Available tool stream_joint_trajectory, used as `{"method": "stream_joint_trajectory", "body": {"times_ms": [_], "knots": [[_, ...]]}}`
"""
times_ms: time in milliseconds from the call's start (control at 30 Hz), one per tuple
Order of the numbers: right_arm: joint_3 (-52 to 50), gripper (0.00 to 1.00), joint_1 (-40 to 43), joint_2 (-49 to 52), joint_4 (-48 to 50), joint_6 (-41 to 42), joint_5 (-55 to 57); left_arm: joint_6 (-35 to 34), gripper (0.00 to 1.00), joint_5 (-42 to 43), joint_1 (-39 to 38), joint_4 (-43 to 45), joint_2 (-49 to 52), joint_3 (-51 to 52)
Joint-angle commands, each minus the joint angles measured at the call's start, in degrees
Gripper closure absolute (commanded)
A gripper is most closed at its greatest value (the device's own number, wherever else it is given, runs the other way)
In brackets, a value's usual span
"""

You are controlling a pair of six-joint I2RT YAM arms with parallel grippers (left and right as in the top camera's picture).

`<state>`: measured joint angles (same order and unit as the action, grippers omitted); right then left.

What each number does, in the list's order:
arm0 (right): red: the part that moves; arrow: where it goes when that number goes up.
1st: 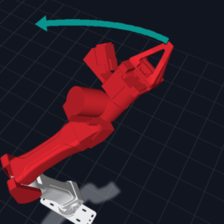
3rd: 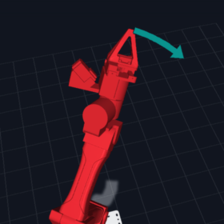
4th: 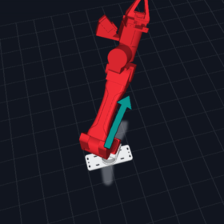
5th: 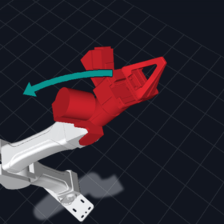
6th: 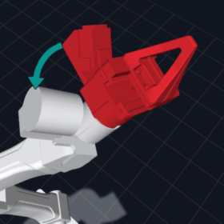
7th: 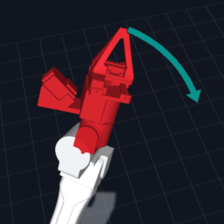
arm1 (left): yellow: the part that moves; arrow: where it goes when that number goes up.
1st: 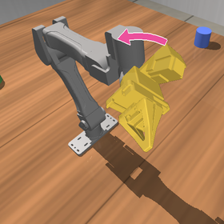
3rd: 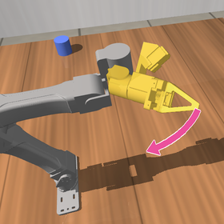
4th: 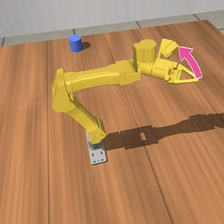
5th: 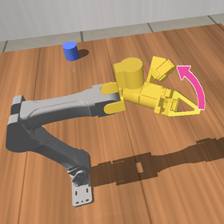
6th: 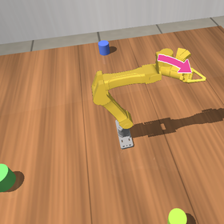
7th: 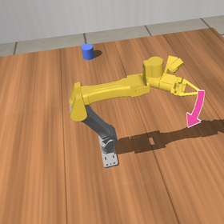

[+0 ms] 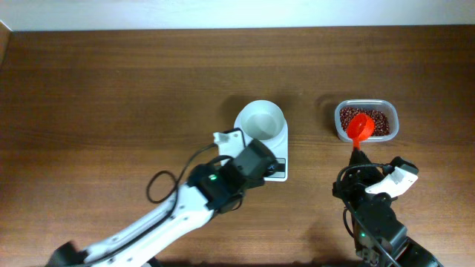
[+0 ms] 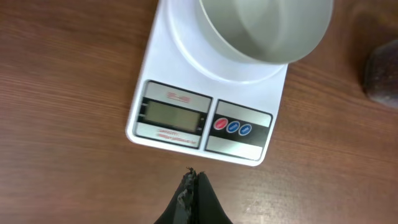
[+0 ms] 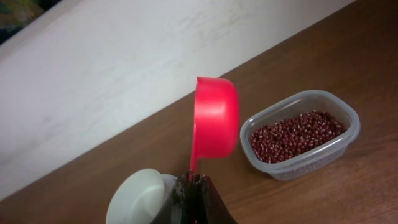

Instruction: Scoop and weigh 50g on scale

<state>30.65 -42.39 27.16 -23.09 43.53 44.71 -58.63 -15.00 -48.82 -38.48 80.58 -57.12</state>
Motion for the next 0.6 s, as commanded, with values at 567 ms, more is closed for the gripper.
{"method": "stream_joint_trajectory", "body": {"times_ms": [567], "knots": [[1.18, 0.96, -0.24, -0.37, -1.84, -0.24, -2.32, -2.6, 1.0, -0.81, -0.7, 15.54, 19.17, -0.83]]}}
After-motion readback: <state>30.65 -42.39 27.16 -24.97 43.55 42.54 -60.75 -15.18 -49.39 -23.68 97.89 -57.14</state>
